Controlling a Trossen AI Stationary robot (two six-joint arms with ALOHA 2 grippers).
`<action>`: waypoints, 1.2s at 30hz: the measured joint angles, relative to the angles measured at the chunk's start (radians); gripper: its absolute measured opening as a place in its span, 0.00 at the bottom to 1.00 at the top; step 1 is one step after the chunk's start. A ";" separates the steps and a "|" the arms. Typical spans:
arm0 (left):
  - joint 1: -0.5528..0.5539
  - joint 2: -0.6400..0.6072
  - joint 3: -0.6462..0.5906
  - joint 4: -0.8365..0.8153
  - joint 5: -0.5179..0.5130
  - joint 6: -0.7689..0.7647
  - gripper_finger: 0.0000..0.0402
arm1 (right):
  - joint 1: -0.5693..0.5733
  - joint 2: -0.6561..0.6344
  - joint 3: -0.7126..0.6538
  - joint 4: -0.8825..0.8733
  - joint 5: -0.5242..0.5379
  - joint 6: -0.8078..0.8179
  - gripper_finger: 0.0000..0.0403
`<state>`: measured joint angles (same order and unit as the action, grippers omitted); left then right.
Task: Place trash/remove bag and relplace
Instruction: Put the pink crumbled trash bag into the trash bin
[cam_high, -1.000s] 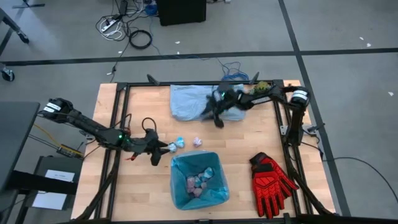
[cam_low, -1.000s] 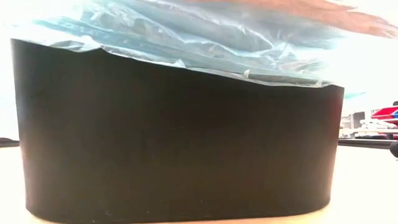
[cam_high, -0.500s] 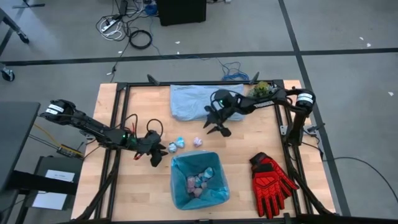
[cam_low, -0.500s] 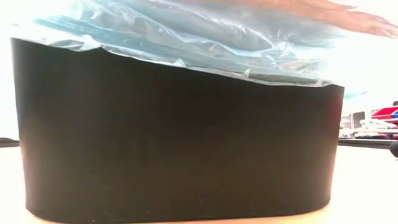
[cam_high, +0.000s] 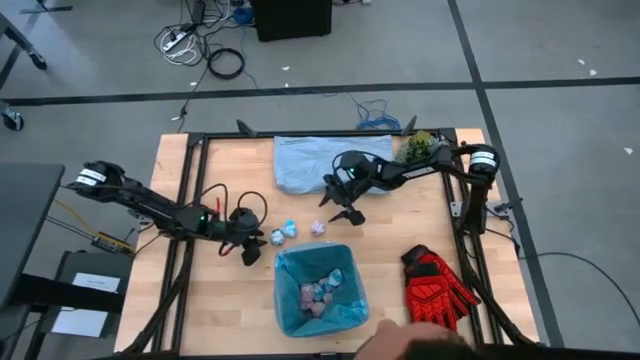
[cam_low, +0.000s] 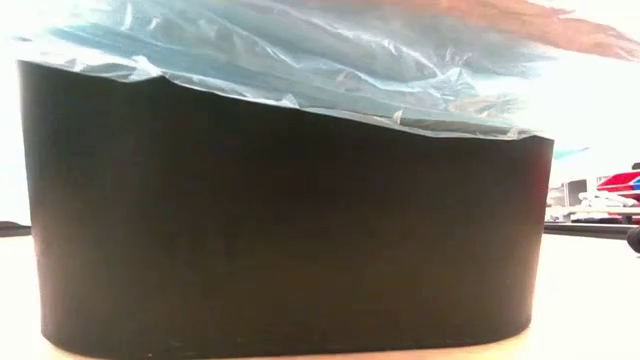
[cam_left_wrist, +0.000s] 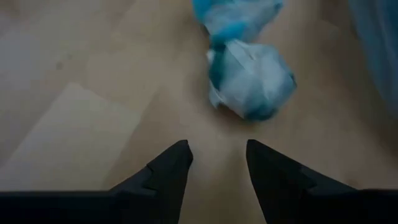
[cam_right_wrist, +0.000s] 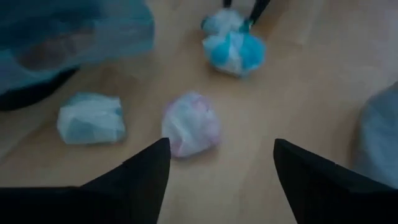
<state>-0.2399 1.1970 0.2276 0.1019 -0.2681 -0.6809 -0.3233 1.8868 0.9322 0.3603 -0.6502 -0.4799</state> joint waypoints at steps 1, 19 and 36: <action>0.005 0.012 0.000 0.012 -0.004 0.000 0.44 | 0.002 0.017 0.010 0.001 -0.002 -0.001 0.67; 0.103 0.053 -0.002 0.067 0.018 0.157 0.44 | 0.035 0.110 0.129 -0.082 -0.084 0.018 0.58; 0.129 0.054 -0.003 0.063 0.009 0.184 0.44 | 0.055 0.173 0.129 -0.024 -0.053 0.016 0.47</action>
<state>-0.1104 1.2507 0.2243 0.1654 -0.2590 -0.4971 -0.2684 2.0602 1.0610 0.3360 -0.7030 -0.4635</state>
